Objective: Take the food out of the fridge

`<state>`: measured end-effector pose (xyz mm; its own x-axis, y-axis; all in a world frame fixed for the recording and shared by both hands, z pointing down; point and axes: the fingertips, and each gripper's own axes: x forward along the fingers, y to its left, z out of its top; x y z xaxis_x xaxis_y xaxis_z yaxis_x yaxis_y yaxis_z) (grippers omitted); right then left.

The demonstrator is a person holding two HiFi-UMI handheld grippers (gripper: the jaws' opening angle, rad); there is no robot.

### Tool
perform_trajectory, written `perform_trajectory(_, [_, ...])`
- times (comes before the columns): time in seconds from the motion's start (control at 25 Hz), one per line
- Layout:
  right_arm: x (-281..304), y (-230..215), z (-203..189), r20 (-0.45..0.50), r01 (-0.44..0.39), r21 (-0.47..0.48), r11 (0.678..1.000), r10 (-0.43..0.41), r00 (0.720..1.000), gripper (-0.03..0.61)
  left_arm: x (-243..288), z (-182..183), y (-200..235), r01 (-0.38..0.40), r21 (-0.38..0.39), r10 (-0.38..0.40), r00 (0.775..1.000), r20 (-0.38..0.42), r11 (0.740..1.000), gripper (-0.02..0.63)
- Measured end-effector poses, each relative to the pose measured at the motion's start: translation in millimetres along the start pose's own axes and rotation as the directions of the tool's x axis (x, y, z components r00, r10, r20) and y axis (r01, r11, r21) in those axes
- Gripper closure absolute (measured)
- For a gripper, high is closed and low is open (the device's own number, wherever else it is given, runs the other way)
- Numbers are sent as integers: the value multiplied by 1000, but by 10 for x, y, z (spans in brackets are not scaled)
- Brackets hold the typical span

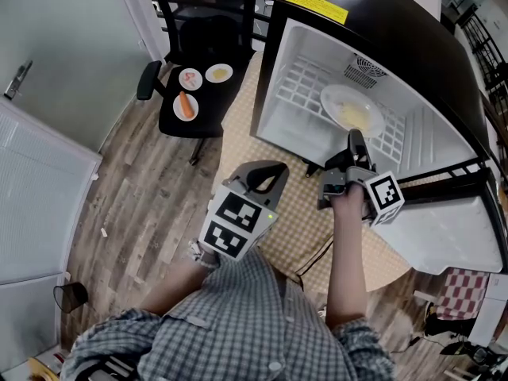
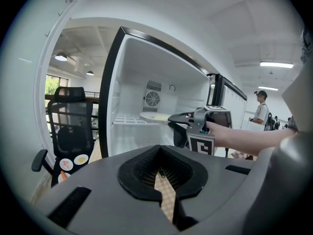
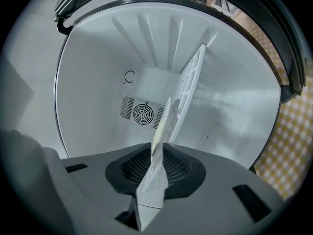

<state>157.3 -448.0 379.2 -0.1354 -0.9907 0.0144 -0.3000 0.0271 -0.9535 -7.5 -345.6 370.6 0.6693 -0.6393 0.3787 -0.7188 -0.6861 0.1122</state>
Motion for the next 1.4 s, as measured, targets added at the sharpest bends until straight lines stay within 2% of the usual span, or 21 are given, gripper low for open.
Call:
perform_trajectory(0.32, [9, -14, 10, -1, 3, 27, 1000, -3, 1000, 543, 20, -24, -17, 3, -28, -3, 1000, 4, 1000, 607])
perform_trajectory(0.56, [-51, 5, -38, -15, -3, 50, 999, 4, 1000, 546, 127, 66, 27, 52, -142, -44, 997, 57, 988, 607])
perform_trajectory(0.68, [-82, 22, -59, -20, -11, 59, 998, 12, 1000, 548, 229, 177, 70, 91, -216, -69, 991, 111, 972, 607])
perform_trajectory(0.72, [-98, 20, -60, -23, -11, 60, 998, 12, 1000, 548, 272, 207, 83, 109, -253, -77, 988, 134, 961, 604])
perform_trajectory(0.8, [-130, 30, -65, -30, -9, 53, 999, 11, 999, 548, 374, 232, 108, 150, -333, -95, 980, 174, 931, 543])
perform_trajectory(1.0, [-182, 76, -77, -50, -21, 41, 999, 23, 998, 548, 612, 272, 191, 234, -490, -134, 964, 231, 840, 517])
perform_trajectory(1.24, [-240, 111, -130, -83, -32, 35, 999, 35, 996, 548, 848, 477, 252, 336, -621, -159, 933, 322, 708, 483])
perform_trajectory(1.4, [-294, 99, -161, -97, -27, 37, 999, 31, 995, 548, 978, 515, 291, 362, -676, -158, 925, 346, 642, 479])
